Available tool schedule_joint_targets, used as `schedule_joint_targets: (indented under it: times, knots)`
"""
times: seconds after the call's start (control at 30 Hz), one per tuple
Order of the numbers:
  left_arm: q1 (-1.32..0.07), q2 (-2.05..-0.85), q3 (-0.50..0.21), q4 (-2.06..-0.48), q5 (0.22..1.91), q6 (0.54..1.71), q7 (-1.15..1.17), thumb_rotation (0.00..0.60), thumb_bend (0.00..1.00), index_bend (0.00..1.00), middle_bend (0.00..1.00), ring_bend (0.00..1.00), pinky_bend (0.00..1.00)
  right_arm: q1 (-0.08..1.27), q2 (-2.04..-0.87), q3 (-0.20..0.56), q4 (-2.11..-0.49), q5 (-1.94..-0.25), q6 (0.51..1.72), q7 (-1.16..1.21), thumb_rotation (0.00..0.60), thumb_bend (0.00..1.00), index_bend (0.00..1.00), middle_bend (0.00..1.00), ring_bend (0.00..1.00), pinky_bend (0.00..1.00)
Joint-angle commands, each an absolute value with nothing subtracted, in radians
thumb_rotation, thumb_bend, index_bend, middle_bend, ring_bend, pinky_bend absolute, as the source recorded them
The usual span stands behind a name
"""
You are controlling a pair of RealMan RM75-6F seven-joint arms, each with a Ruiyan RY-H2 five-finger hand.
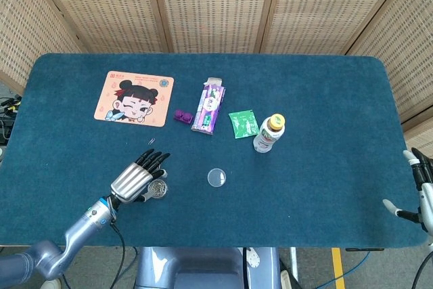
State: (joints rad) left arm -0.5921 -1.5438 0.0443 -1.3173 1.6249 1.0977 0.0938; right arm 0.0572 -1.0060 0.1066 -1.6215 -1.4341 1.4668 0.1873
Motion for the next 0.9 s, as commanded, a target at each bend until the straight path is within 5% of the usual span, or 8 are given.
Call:
schedule_joint_targets:
  times: [0.03, 0.27, 0.47, 0.7, 0.9]
  knots:
    - [-0.591, -1.534, 0.041, -1.329, 1.625, 1.104, 0.095, 0.6, 0.31, 0.33, 0.0, 0.0, 0.0, 0.057, -1.005, 0.106, -1.621, -1.435, 1.468, 0.189, 0.6, 0.0, 0.0, 0.0, 0.0, 0.0]
    - [-0.56, -1.458, 0.01, -1.4, 1.616, 1.197, 0.062, 0.6, 0.29, 0.3, 0.0, 0.0, 0.0, 0.055, -1.004, 0.106, -1.622, -1.436, 1.469, 0.192, 0.6, 0.0, 0.0, 0.0, 0.0, 0.0]
    - [-0.477, -1.373, -0.024, -1.494, 1.502, 1.273, 0.16, 0.6, 0.08, 0.01, 0.0, 0.0, 0.0, 0.055, -1.003, 0.106, -1.623, -1.438, 1.471, 0.193, 0.6, 0.0, 0.0, 0.0, 0.0, 0.0]
    - [-0.322, -1.24, -0.021, -1.737, 1.357, 1.422, 0.286, 0.6, 0.03, 0.0, 0.0, 0.0, 0.0, 0.054, -1.005, 0.105, -1.625, -1.44, 1.474, 0.182, 0.6, 0.0, 0.0, 0.0, 0.0, 0.0]
    - [-0.256, -1.154, 0.021, -1.82, 1.319, 1.437, 0.283, 0.6, 0.03, 0.0, 0.0, 0.0, 0.0, 0.051, -1.008, 0.099, -1.631, -1.454, 1.483, 0.169, 0.6, 0.0, 0.0, 0.0, 0.0, 0.0]
